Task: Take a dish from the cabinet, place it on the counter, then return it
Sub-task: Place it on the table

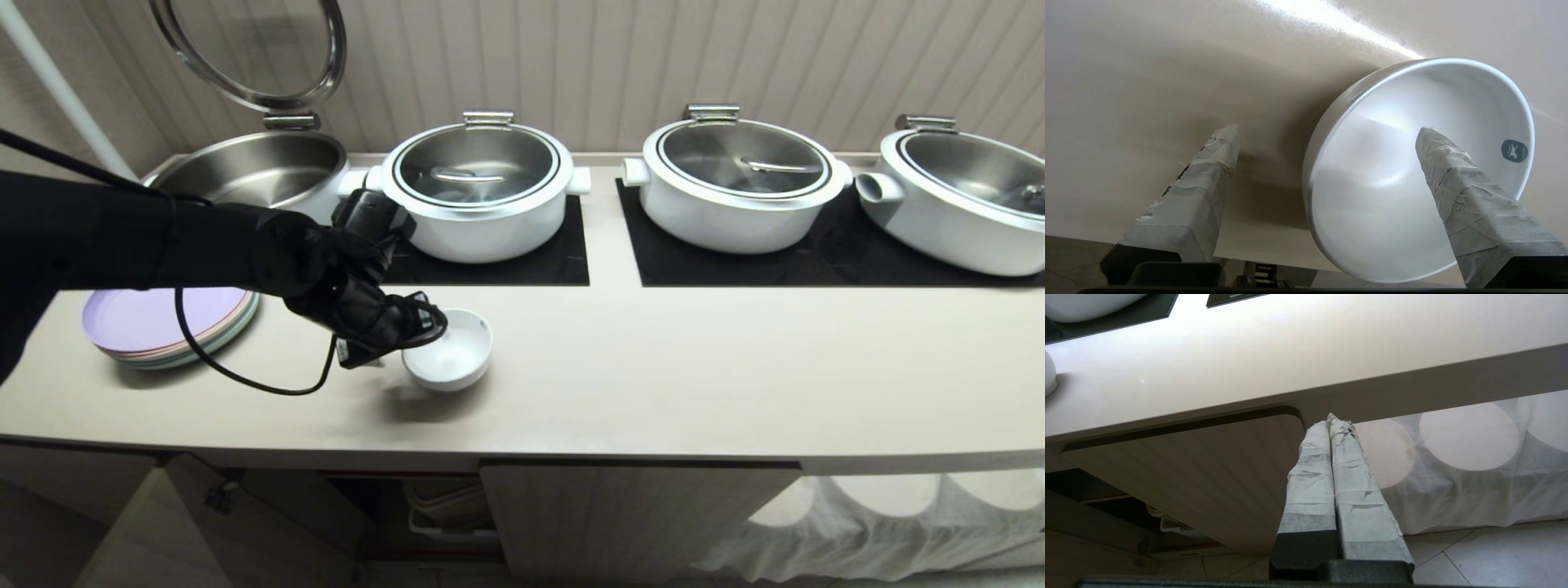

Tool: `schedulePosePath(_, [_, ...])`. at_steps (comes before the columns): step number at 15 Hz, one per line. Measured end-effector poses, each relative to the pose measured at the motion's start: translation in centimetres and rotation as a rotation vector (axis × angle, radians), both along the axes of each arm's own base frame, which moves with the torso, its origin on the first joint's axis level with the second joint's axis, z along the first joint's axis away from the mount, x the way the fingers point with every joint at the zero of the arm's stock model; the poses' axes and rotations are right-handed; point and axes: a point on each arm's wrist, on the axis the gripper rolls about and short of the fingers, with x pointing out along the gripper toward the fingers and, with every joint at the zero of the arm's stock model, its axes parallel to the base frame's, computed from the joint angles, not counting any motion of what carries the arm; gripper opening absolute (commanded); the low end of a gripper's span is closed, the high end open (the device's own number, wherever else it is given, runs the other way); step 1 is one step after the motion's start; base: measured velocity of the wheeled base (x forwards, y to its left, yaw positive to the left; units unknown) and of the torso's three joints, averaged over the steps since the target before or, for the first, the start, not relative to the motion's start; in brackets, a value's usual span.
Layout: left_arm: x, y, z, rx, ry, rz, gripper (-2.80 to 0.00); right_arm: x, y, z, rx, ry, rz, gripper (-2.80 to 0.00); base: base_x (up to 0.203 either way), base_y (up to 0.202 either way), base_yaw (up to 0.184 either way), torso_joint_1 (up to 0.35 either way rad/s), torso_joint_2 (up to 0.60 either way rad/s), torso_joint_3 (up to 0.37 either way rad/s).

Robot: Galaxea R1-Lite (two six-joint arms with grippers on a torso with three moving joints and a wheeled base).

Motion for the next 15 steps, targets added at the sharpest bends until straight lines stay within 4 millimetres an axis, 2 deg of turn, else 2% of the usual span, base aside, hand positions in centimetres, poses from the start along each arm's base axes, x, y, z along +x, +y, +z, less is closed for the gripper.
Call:
schedulePosePath(5, [-0.9, -0.6, 0.3, -0.006, -0.083, -0.007, 0.0, 0.0, 0.0, 0.0, 0.0, 0.001, 0.0, -2.8, 0.0, 0.0, 0.0, 0.0, 0.0, 0.0])
schedulePosePath(10, [-1.9, -0.4, 1.3, -0.005, -0.17, -0.023, 0.0, 0.0, 0.0, 0.0, 0.0, 0.0, 0.0, -2.8, 0.0, 0.0, 0.0, 0.0, 0.0, 0.0])
schedulePosePath(15, [-3.1, 0.6, -0.5, 0.125, -0.316, -0.142, 0.0, 0.0, 0.0, 0.0, 0.0, 0.0, 0.0, -2.8, 0.0, 0.0, 0.0, 0.0, 0.0, 0.0])
